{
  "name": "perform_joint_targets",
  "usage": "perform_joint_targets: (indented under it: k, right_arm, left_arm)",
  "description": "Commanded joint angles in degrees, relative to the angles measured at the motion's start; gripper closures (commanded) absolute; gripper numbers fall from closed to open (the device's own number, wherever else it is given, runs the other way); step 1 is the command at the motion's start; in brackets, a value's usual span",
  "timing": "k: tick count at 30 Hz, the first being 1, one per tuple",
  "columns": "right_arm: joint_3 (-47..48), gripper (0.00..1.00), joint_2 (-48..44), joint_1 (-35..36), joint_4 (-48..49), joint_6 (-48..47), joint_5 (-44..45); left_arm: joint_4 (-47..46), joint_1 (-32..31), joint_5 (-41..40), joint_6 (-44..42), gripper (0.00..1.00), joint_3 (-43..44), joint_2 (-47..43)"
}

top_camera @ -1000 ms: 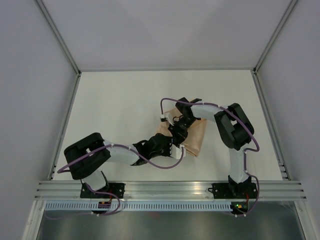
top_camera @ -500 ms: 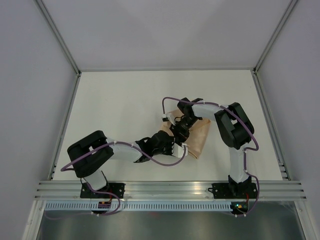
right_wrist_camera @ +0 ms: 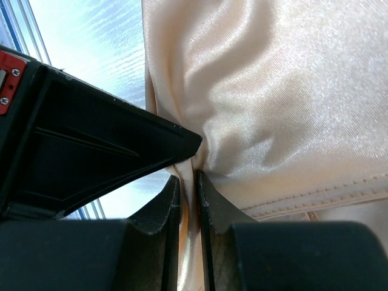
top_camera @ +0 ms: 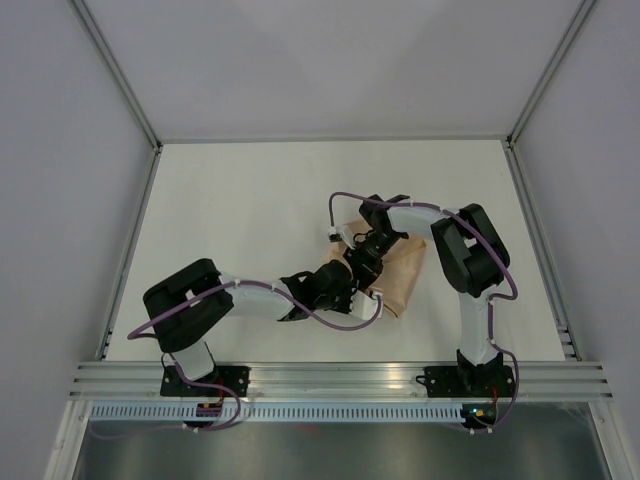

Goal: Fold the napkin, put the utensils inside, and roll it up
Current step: Roll the napkin with the utensil

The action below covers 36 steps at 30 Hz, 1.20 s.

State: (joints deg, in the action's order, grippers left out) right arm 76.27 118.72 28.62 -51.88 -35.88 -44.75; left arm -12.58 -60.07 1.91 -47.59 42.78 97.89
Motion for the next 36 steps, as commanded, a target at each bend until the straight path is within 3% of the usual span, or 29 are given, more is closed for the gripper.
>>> perform_joint_targets:
  k: [1,5,11,21,27,36]
  right_arm:
    - [-3.76,0.93,4.25,0.56,4.15,-4.29,12.24]
    - [-3.58,0.65,1.44,-0.49,4.77,-2.71,11.01]
    - [-2.36,0.49,-3.75,-3.57,3.63,-2.09,9.25]
    - [-1.30,0.46,-10.69,-12.88,8.10,3.79,7.75]
    - [-1.82,0.52,-16.30,-22.45,10.48,5.64,2.84]
    - [-14.29,0.51,-32.55,-32.66,19.09,-0.66,-2.18]
  left_arm:
    - [4.57,-0.13,0.73,2.59,0.98,2.74,2.75]
    - [9.57,-0.22,0.20,6.10,0.98,5.72,3.27]
    - [19.07,-0.22,0.11,11.99,0.98,12.75,6.43]
    - [25.23,-0.04,2.74,16.04,0.98,16.63,7.14]
    - [28.31,1.01,6.78,18.76,0.98,18.82,8.11]
    - [32.27,7.15,20.31,23.07,0.98,21.55,9.95]
